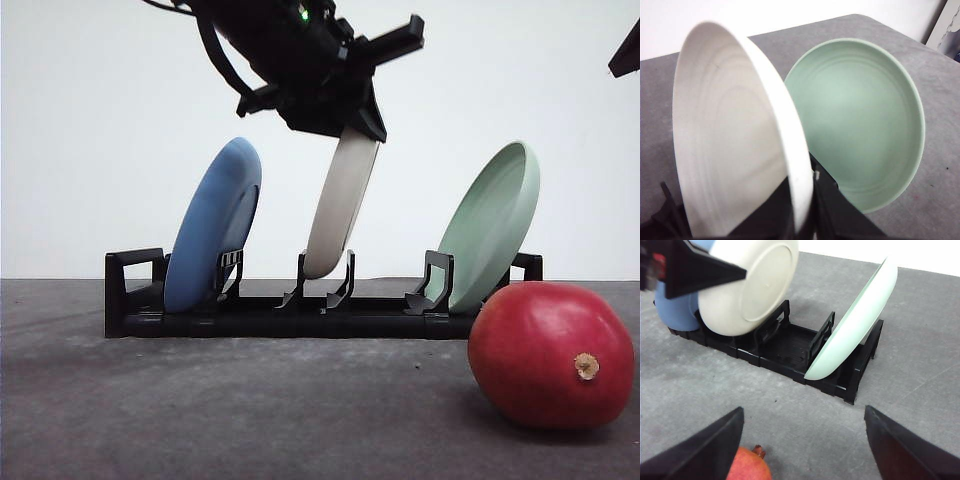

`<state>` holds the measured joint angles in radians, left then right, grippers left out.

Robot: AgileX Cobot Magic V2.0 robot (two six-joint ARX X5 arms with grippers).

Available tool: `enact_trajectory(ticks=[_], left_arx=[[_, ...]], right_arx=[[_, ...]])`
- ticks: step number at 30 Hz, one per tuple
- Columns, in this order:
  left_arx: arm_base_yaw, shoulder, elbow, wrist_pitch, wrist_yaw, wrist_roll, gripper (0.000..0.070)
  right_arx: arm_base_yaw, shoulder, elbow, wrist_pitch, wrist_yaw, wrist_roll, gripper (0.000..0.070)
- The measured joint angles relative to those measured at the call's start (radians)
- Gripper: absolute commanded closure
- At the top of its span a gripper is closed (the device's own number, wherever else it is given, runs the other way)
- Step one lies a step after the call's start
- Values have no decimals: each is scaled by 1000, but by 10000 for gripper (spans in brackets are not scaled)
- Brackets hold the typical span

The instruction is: Place pomegranate in white plate

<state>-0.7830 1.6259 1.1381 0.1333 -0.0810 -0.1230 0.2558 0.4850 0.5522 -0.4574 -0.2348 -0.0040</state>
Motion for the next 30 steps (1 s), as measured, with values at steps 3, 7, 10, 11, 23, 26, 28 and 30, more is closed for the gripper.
enact_trajectory(ticks=[3, 7, 10, 11, 23, 26, 28, 30], left_arx=[[0, -20, 0, -16, 2, -1, 698], [0, -53, 0, -26, 3, -2, 698], [-1, -74, 0, -30, 2, -1, 698], [-1, -81, 0, -35, 1, -1, 698], [-34, -151, 0, -90, 1, 7, 698], [-55, -174, 0, -123, 1, 36, 698], [-73, -196, 0, -158, 1, 61, 697], [-89, -222, 0, -203, 1, 85, 697]], right_arx=[[0, 0, 0, 0, 0, 1, 213], [0, 0, 0, 0, 0, 0, 213], [0, 0, 0, 0, 0, 0, 213], [0, 0, 0, 0, 0, 0, 213], [0, 0, 0, 0, 0, 0, 213], [0, 0, 0, 0, 0, 0, 213], [0, 0, 0, 0, 0, 0, 213], [0, 0, 0, 0, 0, 0, 213]])
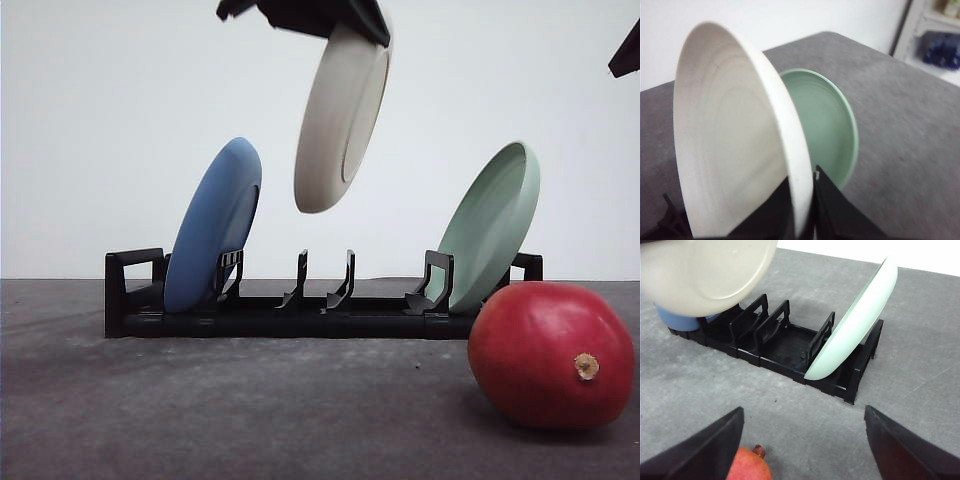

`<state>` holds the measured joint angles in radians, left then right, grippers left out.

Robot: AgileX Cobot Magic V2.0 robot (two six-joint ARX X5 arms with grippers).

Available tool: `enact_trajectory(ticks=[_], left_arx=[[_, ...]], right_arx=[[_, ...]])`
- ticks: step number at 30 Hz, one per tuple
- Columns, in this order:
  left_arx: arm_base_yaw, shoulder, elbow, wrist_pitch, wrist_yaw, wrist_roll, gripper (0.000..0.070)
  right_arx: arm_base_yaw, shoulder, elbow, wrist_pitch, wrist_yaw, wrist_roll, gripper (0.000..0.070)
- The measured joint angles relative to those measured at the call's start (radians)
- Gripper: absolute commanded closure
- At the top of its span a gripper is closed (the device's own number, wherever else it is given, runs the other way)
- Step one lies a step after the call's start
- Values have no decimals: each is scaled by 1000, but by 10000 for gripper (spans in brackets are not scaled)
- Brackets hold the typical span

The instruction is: Place pomegranate in white plate

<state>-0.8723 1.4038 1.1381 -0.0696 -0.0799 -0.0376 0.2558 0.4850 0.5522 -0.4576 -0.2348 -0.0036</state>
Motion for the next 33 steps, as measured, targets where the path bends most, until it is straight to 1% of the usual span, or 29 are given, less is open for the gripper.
enact_trajectory(ticks=[4, 10, 14, 21, 23, 28, 33], left_arx=[[-30, -46, 0, -87, -5, 42, 696], [-87, -107, 0, -195, -71, 80, 696], [-123, -171, -15, -226, -107, 98, 696], [-197, -261, -131, -268, -173, 128, 696], [-229, -272, -164, -290, -202, 142, 696], [-329, -276, -214, -366, -311, 195, 696], [-406, -276, -261, -388, -403, 218, 696]], right_arx=[[0, 0, 0, 0, 0, 0, 213], [0, 0, 0, 0, 0, 0, 213], [0, 0, 0, 0, 0, 0, 213], [0, 0, 0, 0, 0, 0, 213], [0, 0, 0, 0, 0, 0, 213], [0, 0, 0, 0, 0, 0, 213], [0, 0, 0, -1, 0, 7, 213]])
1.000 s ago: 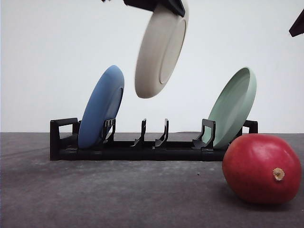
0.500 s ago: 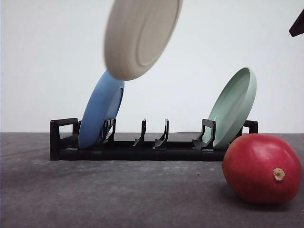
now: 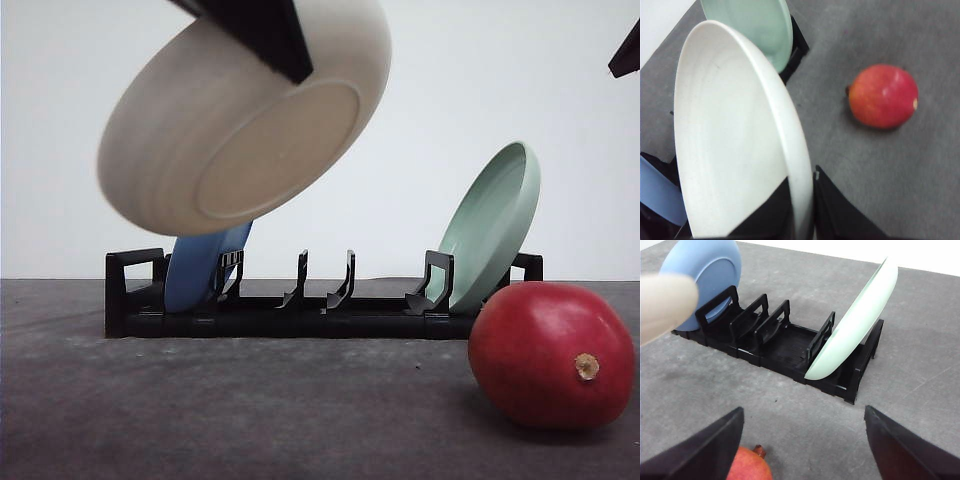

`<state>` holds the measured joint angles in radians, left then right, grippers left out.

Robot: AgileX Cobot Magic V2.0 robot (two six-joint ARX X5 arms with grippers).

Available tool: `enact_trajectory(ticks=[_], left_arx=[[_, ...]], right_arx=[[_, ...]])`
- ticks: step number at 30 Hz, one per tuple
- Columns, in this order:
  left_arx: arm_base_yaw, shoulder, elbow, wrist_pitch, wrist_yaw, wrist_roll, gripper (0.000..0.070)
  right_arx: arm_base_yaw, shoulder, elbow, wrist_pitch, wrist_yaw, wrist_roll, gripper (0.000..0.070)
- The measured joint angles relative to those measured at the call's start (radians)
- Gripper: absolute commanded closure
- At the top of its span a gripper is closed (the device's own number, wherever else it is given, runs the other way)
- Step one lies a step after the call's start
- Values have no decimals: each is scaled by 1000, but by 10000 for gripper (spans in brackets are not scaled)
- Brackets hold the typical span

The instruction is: Place pomegranate in white plate

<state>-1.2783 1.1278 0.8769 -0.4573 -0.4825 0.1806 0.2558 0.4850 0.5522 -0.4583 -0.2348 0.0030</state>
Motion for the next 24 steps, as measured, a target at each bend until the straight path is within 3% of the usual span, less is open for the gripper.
enact_trajectory(ticks=[10, 18, 24], left_arx=[[-99, 27, -112, -26, -44, 26, 696], [-114, 251, -113, 68, -44, 138, 697], [-114, 378, -113, 88, -56, 170, 697]], right_arx=[[0, 0, 0, 0, 0, 4, 213], [0, 0, 0, 0, 0, 4, 213], [0, 0, 0, 0, 0, 4, 213]])
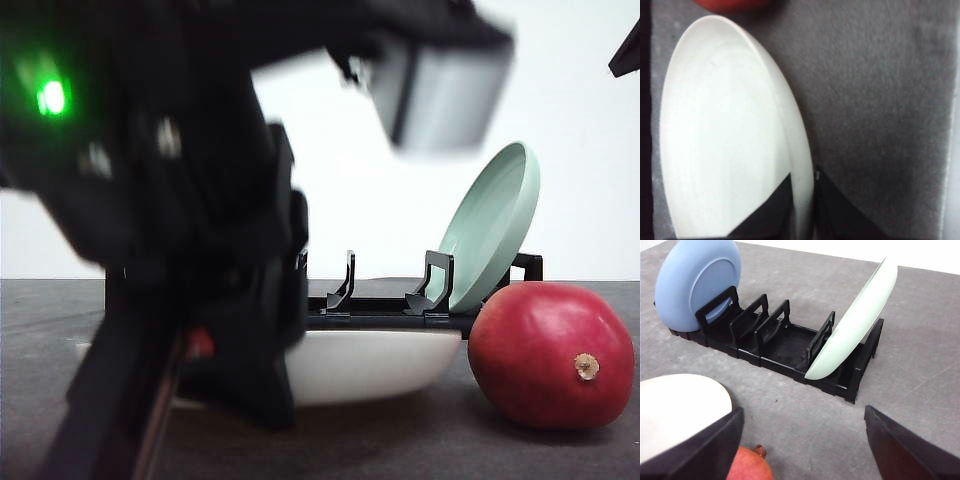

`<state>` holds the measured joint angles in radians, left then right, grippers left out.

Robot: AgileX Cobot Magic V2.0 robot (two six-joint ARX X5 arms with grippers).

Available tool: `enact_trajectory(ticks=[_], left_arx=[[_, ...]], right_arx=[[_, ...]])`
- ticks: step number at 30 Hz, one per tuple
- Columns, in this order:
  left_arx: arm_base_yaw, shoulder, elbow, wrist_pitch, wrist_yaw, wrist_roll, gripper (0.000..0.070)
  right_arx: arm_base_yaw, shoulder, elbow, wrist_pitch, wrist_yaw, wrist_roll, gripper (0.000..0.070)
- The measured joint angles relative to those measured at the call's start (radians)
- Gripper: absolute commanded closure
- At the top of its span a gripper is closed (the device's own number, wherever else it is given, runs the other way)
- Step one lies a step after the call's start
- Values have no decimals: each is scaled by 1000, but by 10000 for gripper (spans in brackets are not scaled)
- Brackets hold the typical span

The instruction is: Place pomegranate in white plate

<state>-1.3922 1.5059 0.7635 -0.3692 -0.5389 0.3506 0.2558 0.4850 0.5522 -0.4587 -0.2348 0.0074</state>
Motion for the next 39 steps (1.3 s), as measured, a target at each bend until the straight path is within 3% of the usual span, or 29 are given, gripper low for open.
enact_trajectory(ticks=[9, 16, 21, 24, 32, 39], left_arx=[[-1, 42, 0, 7, -9, 7, 681], [0, 47, 0, 3, 0, 4, 422], [1, 47, 2, 0, -5, 1, 363], [2, 46, 6, -6, 0, -14, 283], [19, -25, 19, -57, 213, -143, 261], [129, -219, 19, -114, 330, -274, 261]], right_arx=[[0, 0, 0, 0, 0, 0, 213], [0, 0, 0, 0, 0, 0, 213], [0, 0, 0, 0, 0, 0, 213], [0, 0, 0, 0, 0, 0, 213], [0, 0, 0, 0, 0, 0, 213], [0, 0, 0, 0, 0, 0, 213]])
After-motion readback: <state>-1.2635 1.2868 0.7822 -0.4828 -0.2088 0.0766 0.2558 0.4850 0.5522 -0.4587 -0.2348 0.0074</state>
